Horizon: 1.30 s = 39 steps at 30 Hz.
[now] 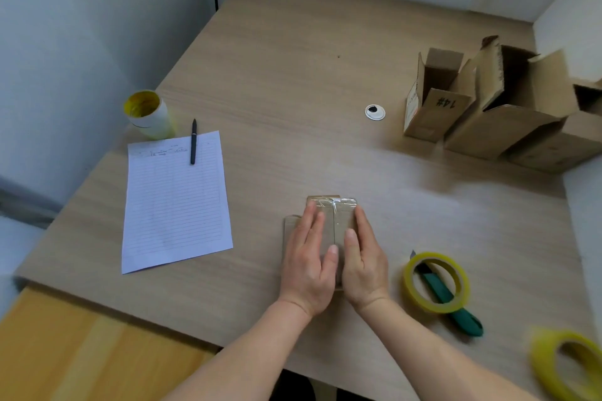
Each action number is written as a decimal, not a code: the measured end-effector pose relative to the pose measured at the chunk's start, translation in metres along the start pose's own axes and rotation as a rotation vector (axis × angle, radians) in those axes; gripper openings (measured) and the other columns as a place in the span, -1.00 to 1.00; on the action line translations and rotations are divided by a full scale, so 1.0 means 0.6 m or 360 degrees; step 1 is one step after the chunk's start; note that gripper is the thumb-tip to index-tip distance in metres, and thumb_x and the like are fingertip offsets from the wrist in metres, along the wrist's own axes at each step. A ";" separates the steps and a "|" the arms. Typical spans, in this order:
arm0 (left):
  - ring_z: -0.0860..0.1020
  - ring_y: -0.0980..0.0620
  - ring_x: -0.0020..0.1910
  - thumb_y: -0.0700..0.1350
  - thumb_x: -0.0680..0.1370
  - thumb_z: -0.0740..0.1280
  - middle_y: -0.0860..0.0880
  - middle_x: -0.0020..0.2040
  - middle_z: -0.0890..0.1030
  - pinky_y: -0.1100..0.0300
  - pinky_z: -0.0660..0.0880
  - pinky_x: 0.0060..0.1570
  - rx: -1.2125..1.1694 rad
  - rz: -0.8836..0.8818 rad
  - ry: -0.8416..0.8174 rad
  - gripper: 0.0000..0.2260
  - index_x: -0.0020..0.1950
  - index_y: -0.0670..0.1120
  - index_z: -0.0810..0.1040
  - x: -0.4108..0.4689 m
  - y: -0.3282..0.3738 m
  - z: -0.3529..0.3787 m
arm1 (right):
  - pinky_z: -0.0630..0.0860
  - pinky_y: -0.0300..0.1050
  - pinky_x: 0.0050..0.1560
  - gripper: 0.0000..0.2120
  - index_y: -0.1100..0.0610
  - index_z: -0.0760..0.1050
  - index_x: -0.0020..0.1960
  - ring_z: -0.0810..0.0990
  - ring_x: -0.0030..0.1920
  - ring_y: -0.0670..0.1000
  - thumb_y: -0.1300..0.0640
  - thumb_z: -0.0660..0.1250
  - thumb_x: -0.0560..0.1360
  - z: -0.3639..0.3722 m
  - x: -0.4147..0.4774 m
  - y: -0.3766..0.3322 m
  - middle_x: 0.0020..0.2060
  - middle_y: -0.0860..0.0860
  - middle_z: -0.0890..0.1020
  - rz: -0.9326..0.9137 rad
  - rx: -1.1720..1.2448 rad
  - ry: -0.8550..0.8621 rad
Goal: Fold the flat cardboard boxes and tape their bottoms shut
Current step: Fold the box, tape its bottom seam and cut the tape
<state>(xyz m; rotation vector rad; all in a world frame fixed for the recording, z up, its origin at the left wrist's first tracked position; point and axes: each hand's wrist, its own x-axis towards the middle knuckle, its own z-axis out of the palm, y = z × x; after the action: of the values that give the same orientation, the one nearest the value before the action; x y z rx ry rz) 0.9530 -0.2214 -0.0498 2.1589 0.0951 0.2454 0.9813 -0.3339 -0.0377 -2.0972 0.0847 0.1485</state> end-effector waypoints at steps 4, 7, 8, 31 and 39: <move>0.03 0.06 0.59 0.07 0.57 0.12 -0.06 0.61 0.07 0.15 0.00 0.54 0.0102 0.0038 -0.0188 -0.39 0.56 -0.19 0.20 0.002 -0.009 -0.013 | 0.13 -0.56 0.27 -0.40 -0.01 0.27 0.54 0.31 0.41 -0.22 -0.17 0.00 0.54 -0.004 -0.004 0.001 0.44 -0.18 0.36 0.0027 0.0098 0.0012; 0.20 -0.08 0.50 0.03 0.57 0.14 -0.03 0.57 0.09 -0.01 0.20 0.47 0.0352 -0.0018 -0.0272 -0.47 0.55 -0.05 0.22 0.028 0.006 -0.026 | 0.09 -0.63 0.23 -0.44 0.01 0.28 0.53 0.28 0.34 -0.31 -0.07 -0.01 0.55 -0.004 -0.001 0.003 0.37 -0.23 0.34 0.0064 0.0169 0.0026; 0.26 -0.15 0.43 0.03 0.61 0.13 -0.04 0.55 0.07 -0.03 0.27 0.41 0.0476 -0.0082 -0.0315 -0.51 0.54 0.02 0.21 0.042 0.018 -0.026 | 0.09 -0.62 0.23 -0.44 0.01 0.28 0.53 0.27 0.35 -0.30 -0.06 -0.01 0.56 -0.004 -0.001 0.005 0.37 -0.24 0.34 0.0073 0.0178 0.0023; 0.31 0.03 0.48 0.12 0.61 0.16 0.05 0.52 0.32 0.45 0.16 0.23 -0.0035 -0.0881 0.0179 -0.40 0.61 -0.01 0.09 -0.044 0.052 0.013 | 0.27 0.00 0.48 -0.42 0.02 0.40 0.48 0.40 0.44 -0.01 -0.20 -0.06 0.59 0.007 0.015 0.016 0.41 -0.03 0.49 0.0386 0.0268 -0.0242; 0.19 0.08 0.51 0.01 0.62 0.24 -0.01 0.57 0.12 0.29 0.13 0.38 0.0211 -0.0679 -0.0053 -0.42 0.60 0.11 0.08 0.026 0.042 -0.039 | 0.36 -0.14 0.32 -0.59 0.00 0.40 0.46 0.46 0.37 0.02 -0.01 0.00 0.69 -0.003 0.018 0.012 0.38 -0.03 0.52 0.0197 -0.0026 -0.0324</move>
<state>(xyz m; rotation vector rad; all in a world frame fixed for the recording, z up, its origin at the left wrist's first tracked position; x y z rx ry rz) 0.9626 -0.2140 -0.0143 2.2109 0.5584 -0.0446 0.9913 -0.3394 -0.0447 -2.0815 0.0908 0.4377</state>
